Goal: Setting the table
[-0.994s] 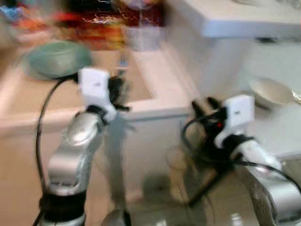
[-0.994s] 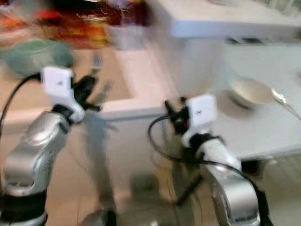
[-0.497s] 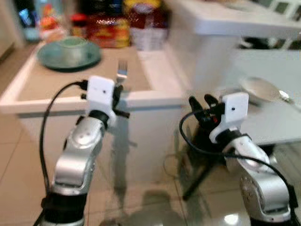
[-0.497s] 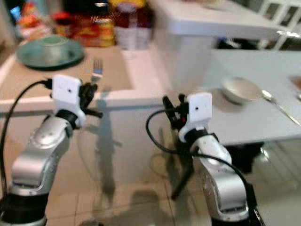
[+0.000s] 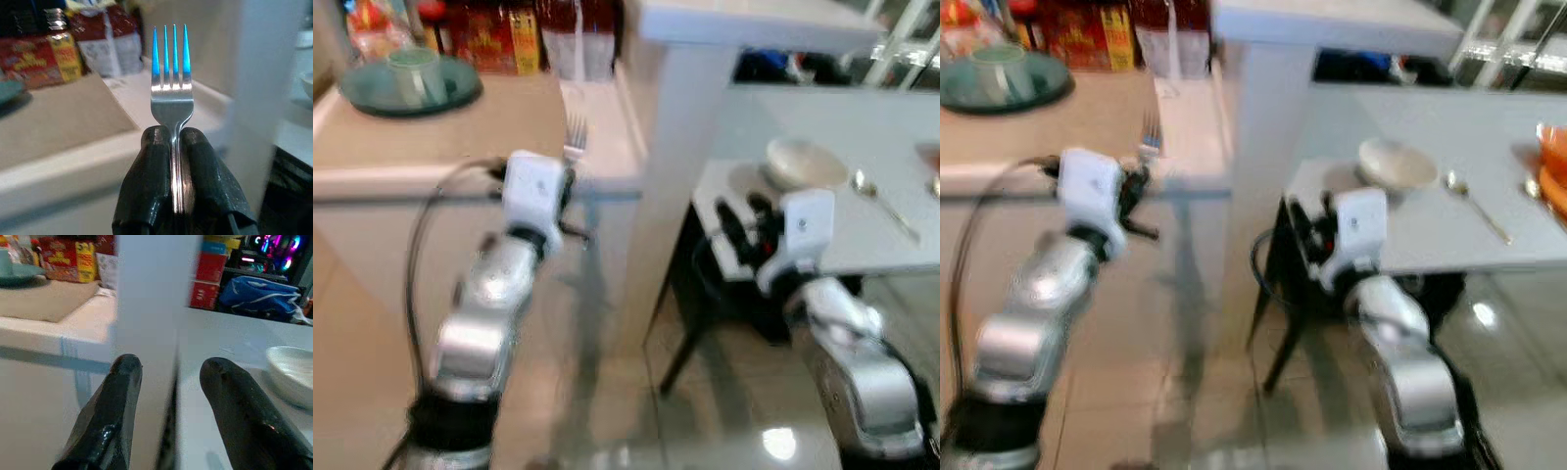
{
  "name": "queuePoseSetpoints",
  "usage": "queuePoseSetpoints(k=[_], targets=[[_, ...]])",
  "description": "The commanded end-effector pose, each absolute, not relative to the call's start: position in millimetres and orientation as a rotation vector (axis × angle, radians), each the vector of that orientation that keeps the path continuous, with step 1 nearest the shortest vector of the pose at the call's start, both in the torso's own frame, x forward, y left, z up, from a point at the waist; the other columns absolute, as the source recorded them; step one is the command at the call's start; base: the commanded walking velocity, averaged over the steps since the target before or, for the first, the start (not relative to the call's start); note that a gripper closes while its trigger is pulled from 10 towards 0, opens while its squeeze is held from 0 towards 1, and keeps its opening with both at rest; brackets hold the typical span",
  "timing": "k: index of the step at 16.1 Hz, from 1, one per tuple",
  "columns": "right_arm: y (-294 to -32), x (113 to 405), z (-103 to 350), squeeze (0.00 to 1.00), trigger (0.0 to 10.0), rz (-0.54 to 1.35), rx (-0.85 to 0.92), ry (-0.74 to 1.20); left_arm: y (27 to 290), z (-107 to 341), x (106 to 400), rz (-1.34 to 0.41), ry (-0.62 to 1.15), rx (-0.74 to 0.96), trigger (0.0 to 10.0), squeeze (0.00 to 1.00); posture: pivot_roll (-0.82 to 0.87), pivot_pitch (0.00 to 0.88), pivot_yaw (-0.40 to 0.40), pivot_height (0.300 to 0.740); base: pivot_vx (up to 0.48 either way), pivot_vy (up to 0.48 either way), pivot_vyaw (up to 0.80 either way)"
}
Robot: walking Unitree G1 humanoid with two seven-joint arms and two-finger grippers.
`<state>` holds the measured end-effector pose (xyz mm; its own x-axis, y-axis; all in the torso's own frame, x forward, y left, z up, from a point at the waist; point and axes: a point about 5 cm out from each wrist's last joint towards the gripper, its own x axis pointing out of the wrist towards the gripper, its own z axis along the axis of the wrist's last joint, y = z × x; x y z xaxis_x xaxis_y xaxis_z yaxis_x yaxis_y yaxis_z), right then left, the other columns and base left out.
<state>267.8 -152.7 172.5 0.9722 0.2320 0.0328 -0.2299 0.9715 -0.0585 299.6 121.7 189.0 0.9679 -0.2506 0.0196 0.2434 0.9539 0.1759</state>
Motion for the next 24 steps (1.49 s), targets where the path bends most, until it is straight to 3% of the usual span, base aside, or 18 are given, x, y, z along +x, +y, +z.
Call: queuePoseSetpoints(k=[1, 14, 18, 24], targets=[[-155, 271, 177, 0.0, 10.0, 0.214, -0.058, -0.061, 122, 195, 301, -0.244, -0.069, 0.192, 10.0, 0.0, -0.01, 0.0, -0.056, 0.74, 0.0, -0.48, 0.8], [-161, 269, 174, 0.0, 10.0, 0.158, -0.013, -0.048, 121, 194, 306, -0.233, -0.067, 0.204, 10.0, 0.0, -0.02, 0.0, -0.04, 0.74, 0.0, -0.48, 0.06], [-165, 270, 174, 0.0, 10.0, 0.13, -0.012, -0.039, 125, 196, 307, -0.209, -0.074, 0.199, 10.0, 0.0, -0.02, 0.0, -0.042, 0.74, 0.0, -0.48, -0.64], [-165, 270, 175, 0.0, 10.0, 0.152, -0.026, -0.041, 125, 196, 307, -0.193, -0.071, 0.197, 10.0, 0.0, -0.02, 0.0, -0.043, 0.74, 0.0, -0.48, 0.0]])
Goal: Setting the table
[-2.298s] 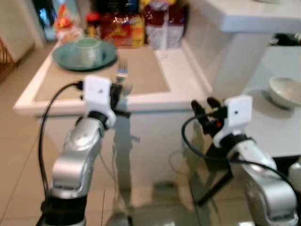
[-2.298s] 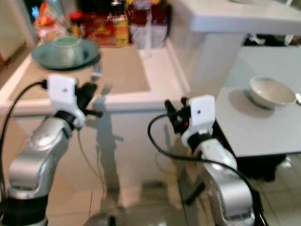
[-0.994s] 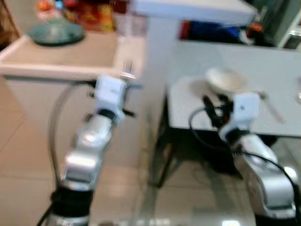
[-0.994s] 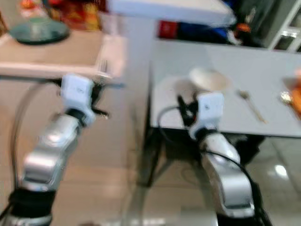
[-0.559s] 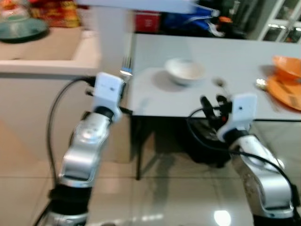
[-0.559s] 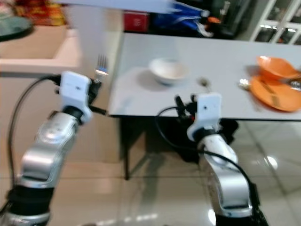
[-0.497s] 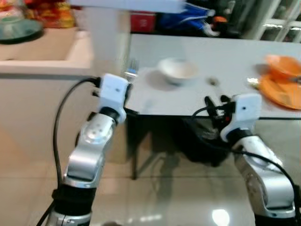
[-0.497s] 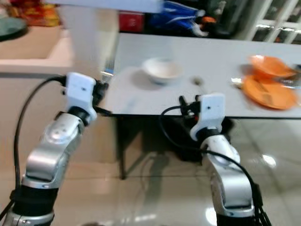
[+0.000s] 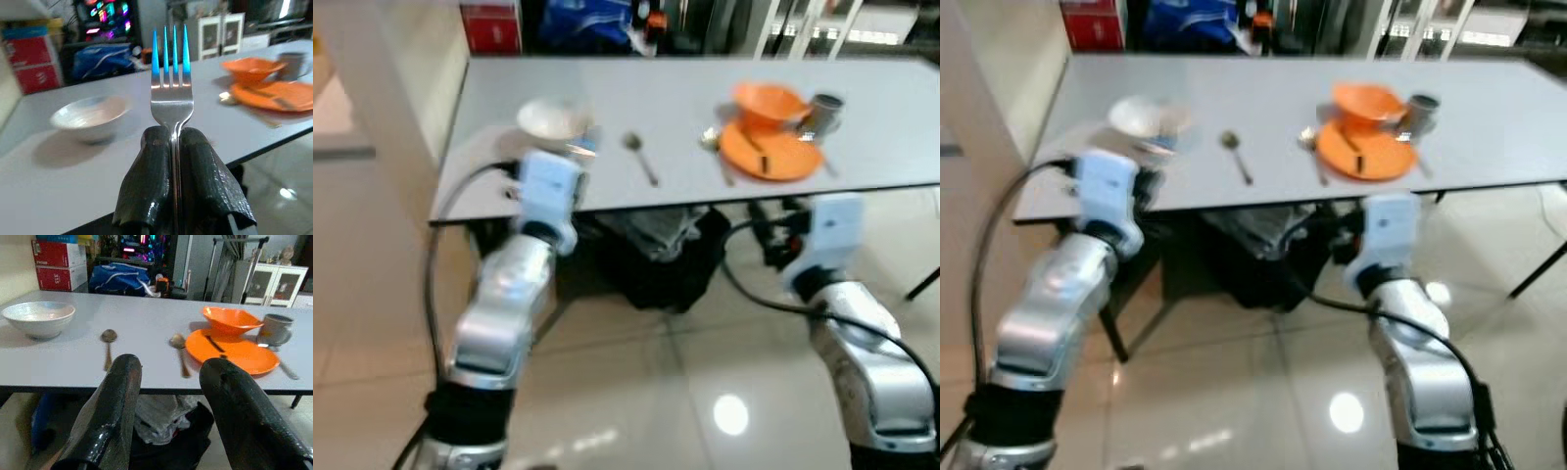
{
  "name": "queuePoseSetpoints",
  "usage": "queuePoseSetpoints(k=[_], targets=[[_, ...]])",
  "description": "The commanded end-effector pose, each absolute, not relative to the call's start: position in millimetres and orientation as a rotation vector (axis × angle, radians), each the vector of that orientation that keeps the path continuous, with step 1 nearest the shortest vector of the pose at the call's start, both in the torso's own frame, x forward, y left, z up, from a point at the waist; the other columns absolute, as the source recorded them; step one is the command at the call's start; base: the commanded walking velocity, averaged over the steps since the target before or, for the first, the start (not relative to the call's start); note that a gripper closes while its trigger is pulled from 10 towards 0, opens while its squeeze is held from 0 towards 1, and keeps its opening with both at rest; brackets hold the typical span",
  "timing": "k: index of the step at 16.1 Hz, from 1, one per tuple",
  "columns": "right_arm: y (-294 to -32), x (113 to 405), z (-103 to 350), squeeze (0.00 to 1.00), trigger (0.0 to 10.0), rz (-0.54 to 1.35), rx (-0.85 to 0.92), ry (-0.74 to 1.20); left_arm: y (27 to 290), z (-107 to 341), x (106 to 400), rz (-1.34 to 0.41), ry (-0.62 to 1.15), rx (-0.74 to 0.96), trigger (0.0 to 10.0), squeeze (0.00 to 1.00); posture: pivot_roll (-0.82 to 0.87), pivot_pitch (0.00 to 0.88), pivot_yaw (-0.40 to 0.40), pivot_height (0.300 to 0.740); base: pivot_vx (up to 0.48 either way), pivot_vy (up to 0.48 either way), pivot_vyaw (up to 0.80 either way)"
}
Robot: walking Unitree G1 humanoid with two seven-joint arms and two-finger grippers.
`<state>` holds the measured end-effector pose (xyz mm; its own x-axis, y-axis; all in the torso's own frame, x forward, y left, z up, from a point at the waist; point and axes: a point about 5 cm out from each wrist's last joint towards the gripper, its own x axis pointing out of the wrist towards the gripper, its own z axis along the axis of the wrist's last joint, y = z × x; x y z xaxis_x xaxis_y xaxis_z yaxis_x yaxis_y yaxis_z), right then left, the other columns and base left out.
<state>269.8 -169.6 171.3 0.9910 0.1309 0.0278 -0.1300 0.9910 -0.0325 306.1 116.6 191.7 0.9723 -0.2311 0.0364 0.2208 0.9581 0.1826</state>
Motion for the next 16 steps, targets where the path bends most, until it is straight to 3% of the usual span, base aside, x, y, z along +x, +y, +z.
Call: queuePoseSetpoints(k=[1, 10, 16], targets=[[-164.5, 270.3, 174.7, 0.0, 10.0, 0.156, -0.028, -0.04, 125.0, 196.1, 307.3, -0.191, -0.073, 0.198, 10.0, 0.0, -0.02, 0.0, -0.043, 0.74, 0.0, -0.48, 0.0], [-169.8, 268.8, 172.5, 0.0, 10.0, 0.136, -0.028, -0.028, 125.5, 198.0, 307.9, -0.183, -0.077, 0.193, 10.0, 0.0, -0.02, 0.0, -0.033, 0.74, 0.0, -0.48, 0.0], [-171.3, 267.9, 172.3, 0.0, 10.0, 0.12, 0.037, -0.024, 122.6, 205.7, 307.6, -0.247, -0.121, 0.113, 10.0, 0.0, -0.02, 0.0, -0.03, 0.74, 0.052, 0.0, 0.0]])
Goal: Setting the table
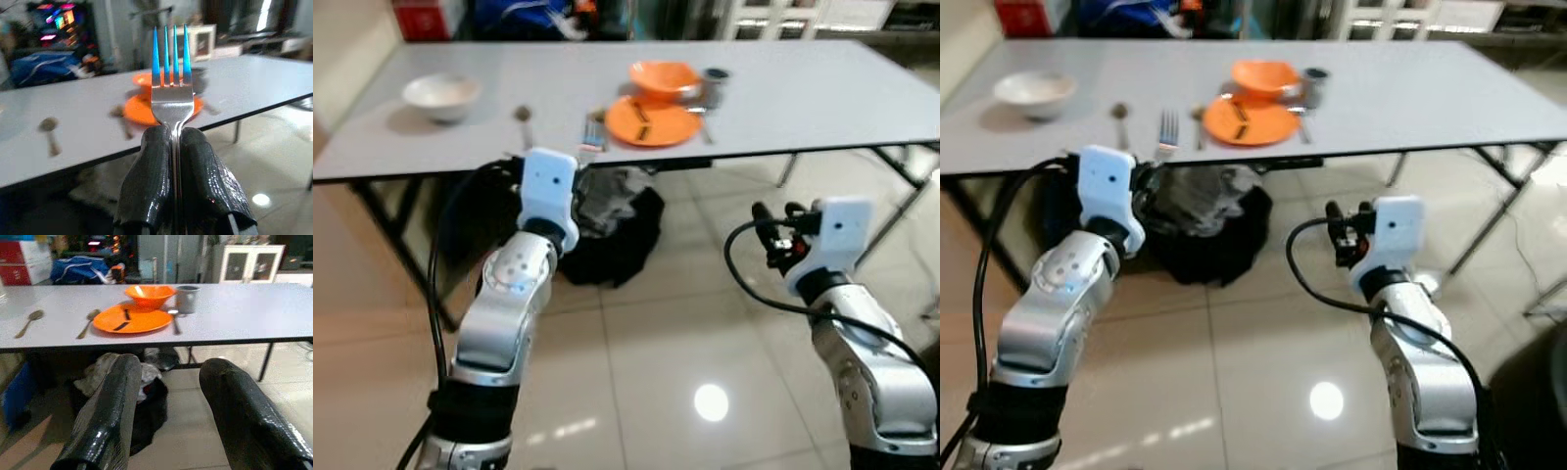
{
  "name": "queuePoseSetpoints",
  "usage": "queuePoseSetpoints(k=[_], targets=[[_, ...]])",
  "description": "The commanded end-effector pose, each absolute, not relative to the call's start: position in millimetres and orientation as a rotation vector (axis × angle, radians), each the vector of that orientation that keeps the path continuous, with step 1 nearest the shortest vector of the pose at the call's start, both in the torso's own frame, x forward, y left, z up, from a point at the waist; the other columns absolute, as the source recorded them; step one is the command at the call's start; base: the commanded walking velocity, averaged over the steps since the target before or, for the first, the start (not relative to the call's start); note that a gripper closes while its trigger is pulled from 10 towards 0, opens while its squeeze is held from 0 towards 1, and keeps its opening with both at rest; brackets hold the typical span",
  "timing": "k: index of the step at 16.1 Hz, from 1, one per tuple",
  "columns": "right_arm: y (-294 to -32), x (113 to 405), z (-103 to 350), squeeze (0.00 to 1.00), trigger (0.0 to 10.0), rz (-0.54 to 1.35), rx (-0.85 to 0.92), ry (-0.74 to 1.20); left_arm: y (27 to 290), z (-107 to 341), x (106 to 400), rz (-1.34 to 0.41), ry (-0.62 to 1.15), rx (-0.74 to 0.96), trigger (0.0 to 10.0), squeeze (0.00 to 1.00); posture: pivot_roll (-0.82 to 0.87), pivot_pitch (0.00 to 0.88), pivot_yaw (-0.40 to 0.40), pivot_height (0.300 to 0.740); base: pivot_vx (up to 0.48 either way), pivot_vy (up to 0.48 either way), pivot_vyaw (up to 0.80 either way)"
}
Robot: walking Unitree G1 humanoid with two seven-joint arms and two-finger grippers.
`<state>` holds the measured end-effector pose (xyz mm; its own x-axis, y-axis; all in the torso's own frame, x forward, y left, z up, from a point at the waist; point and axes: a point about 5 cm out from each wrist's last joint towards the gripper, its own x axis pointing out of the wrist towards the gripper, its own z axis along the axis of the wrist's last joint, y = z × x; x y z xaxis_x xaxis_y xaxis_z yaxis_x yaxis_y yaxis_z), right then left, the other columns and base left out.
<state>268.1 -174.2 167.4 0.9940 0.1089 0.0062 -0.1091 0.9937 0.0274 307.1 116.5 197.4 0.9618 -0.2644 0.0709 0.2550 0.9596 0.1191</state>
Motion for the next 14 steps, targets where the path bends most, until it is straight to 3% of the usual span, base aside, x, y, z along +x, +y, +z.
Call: queuePoseSetpoints(k=[1, 13, 14], targets=[[-171.1, 267.9, 172.3, 0.0, 10.0, 0.12, 0.036, -0.024, 122.7, 206.2, 307.4, -0.253, -0.124, 0.114, 10.0, 0.0, -0.02, 0.0, -0.03, 0.74, 0.356, 0.0, 0.0], [-164.7, 267.9, 174.6, 0.0, 10.0, 0.165, 0.031, -0.028, 126.7, 204.3, 309.1, -0.242, -0.105, 0.109, 10.0, 0.0, -0.02, 0.0, -0.027, 0.74, 0.436, 0.0, 0.0], [-163.5, 268.2, 174.5, 0.0, 10.0, 0.172, 0.026, -0.027, 127.8, 203.8, 310.0, -0.234, -0.101, 0.111, 10.0, 0.0, -0.02, 0.0, -0.027, 0.74, 0.45, 0.0, 0.8]])
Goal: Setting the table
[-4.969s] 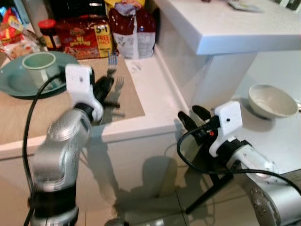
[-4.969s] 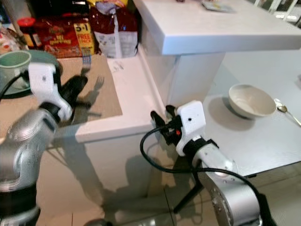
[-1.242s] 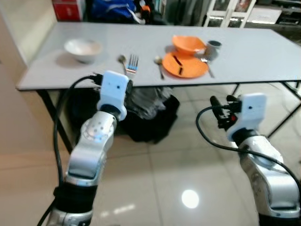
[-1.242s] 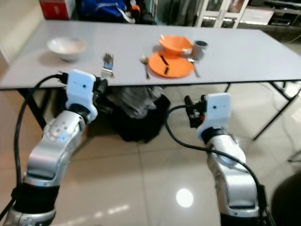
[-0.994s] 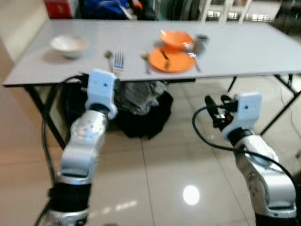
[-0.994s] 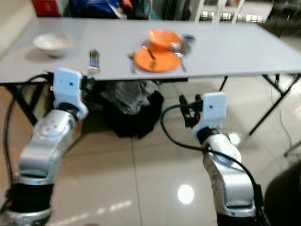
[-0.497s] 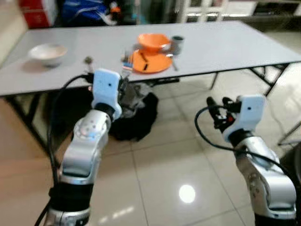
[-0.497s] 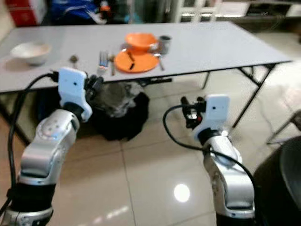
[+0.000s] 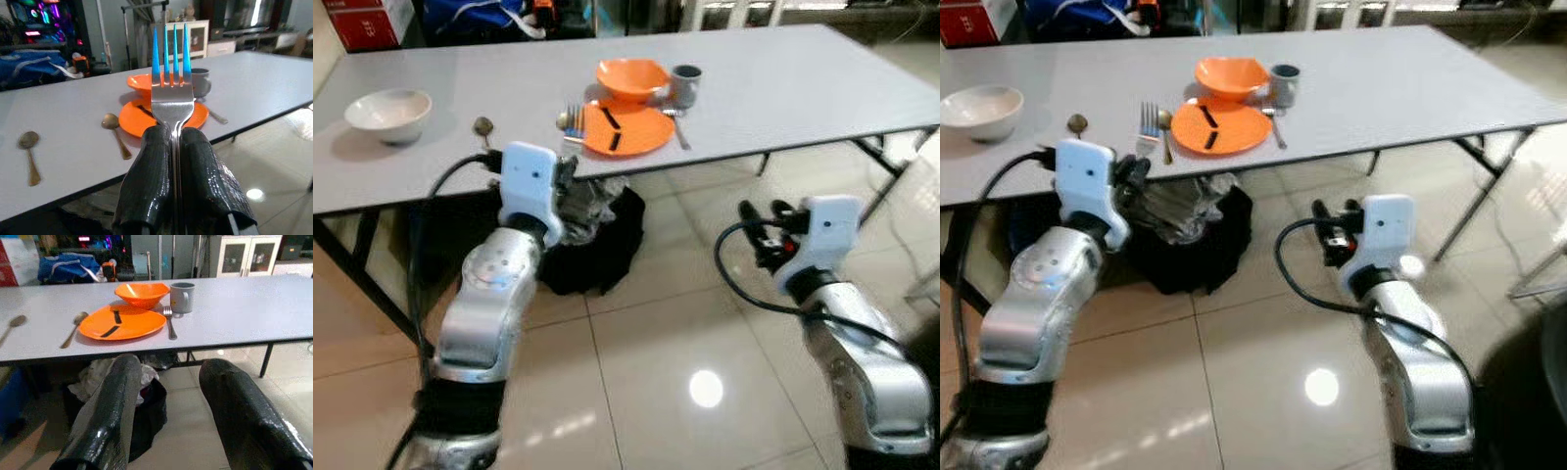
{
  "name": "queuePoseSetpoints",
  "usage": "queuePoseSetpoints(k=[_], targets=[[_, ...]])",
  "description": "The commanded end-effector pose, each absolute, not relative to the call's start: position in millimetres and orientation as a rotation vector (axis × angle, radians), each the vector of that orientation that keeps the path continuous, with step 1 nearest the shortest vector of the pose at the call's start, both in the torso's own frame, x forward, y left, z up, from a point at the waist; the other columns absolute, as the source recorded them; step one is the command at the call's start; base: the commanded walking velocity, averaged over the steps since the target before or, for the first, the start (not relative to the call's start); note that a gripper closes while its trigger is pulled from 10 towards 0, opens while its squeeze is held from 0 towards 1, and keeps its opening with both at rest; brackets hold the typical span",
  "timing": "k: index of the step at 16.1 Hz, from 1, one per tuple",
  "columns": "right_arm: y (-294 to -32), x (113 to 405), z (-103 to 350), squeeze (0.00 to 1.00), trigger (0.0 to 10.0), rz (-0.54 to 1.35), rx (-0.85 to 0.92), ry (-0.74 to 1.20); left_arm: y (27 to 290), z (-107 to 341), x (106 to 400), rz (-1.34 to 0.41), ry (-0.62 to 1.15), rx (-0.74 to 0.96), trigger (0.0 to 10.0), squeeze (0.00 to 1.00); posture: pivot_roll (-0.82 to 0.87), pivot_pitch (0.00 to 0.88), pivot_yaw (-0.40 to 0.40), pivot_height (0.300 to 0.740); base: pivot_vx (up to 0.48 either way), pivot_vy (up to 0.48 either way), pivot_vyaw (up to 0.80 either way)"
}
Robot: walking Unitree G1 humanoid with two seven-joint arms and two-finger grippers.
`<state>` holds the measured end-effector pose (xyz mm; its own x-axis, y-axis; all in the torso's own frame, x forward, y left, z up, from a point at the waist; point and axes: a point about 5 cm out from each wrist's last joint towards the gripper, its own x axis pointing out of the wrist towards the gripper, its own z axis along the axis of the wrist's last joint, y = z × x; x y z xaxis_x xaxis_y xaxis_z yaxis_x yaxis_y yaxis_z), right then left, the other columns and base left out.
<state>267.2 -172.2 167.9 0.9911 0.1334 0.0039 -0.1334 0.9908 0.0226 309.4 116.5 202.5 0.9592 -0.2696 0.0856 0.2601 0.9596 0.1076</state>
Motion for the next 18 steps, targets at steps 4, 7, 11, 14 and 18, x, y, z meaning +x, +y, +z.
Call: queuePoseSetpoints(k=[4, 7, 11, 14, 18], targets=[[-163, 268, 175, 0.0, 10.0, 0.178, 0.021, -0.028, 129, 203, 310, -0.228, -0.095, 0.114, 10.0, 0.0, -0.02, 0.0, -0.028, 0.74, 0.447, 0.0, 0.4], [-162, 268, 173, 0.0, 10.0, 0.182, 0.027, -0.022, 129, 202, 311, -0.226, -0.087, 0.117, 10.0, 0.0, -0.02, 0.0, -0.027, 0.74, 0.446, 0.0, 0.0], [-160, 267, 172, 0.0, 10.0, 0.202, 0.026, -0.014, 131, 202, 312, -0.221, -0.082, 0.121, 10.0, 0.0, -0.02, 0.0, -0.029, 0.74, 0.449, 0.0, 0.0], [-155, 265, 171, 0.0, 10.0, 0.236, 0.023, -0.004, 134, 200, 312, -0.21, -0.069, 0.131, 10.0, 0.0, -0.02, 0.0, -0.028, 0.74, 0.45, 0.0, 0.0], [-151, 264, 170, 0.0, 10.0, 0.265, -0.018, 0.001, 140, 194, 311, -0.196, -0.036, 0.155, 10.0, 0.0, -0.02, 0.0, -0.029, 0.74, 0.451, 0.0, 0.22]])
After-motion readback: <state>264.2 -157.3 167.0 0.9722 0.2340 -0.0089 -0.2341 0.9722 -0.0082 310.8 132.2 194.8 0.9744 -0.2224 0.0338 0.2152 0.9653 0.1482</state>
